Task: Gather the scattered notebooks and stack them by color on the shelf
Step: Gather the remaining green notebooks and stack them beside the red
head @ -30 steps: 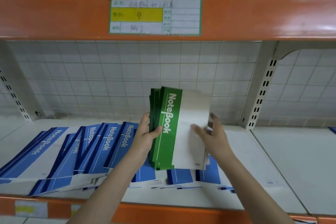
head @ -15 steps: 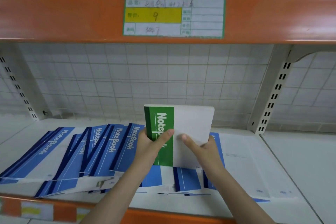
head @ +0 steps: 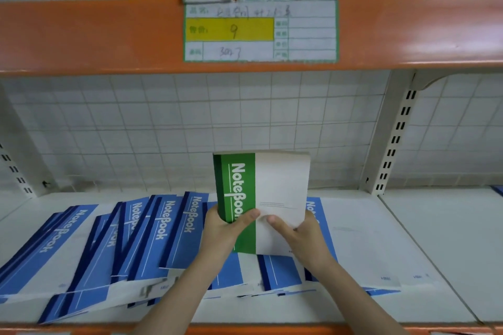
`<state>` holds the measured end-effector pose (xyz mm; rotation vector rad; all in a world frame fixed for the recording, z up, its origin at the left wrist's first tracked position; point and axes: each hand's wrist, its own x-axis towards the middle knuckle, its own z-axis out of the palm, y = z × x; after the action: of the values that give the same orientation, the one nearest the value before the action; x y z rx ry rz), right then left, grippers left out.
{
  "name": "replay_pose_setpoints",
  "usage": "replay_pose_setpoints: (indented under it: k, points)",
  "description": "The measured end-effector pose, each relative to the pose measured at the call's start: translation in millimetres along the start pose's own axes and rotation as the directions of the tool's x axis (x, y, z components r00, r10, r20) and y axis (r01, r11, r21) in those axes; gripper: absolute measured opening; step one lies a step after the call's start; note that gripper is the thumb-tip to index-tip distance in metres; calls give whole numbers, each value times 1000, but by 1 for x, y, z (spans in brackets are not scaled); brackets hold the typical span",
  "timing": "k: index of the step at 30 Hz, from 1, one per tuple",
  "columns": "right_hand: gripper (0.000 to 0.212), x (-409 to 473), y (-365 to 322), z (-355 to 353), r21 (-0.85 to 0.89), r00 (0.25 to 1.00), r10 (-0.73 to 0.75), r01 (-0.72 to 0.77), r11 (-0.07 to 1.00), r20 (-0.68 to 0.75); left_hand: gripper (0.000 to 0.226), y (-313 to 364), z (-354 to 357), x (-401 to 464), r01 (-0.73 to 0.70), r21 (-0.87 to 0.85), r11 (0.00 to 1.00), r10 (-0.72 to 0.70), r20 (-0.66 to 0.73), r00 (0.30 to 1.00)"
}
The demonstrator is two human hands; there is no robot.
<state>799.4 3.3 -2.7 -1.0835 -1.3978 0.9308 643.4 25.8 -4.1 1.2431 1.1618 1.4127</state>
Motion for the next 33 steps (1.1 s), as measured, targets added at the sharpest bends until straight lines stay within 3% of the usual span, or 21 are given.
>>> replay_pose_setpoints:
  k: [5, 10, 14, 18, 21, 29, 33]
  points:
    - [25, 1, -15, -5, 63, 999, 22, -19, 998, -40, 42, 19, 3, 11, -22, 69, 997, 16, 92, 996]
    - [18, -5, -32, -36, 204, 949, 289, -260, 944, -126, 24, 37, 23, 17, -38, 166, 985, -8, 265, 964]
    - [23, -22, -33, -74, 211, 861, 453, -410, 887, -230, 30, 29, 60, 8, -3, 262, 965, -89, 337, 937]
    - [23, -41, -28, -119, 84, 795, 402, -411, 908, -455, 25, 21, 112, -10, 174, 180, 968, -232, 388, 892]
    - [18, -65, -21, -161, -7, 752, 374, -450, 893, -542, 21, 18, 155, -30, 270, 164, 949, -315, 438, 842]
    - [19, -146, -18, -275, 27, 605, 423, -552, 834, -675, 29, 14, 280, -96, 233, 277, 932, -356, 580, 733]
    - [19, -186, -18, -328, 157, 518, 434, -494, 855, -737, 29, 12, 343, -133, 220, 293, 930, -362, 645, 673]
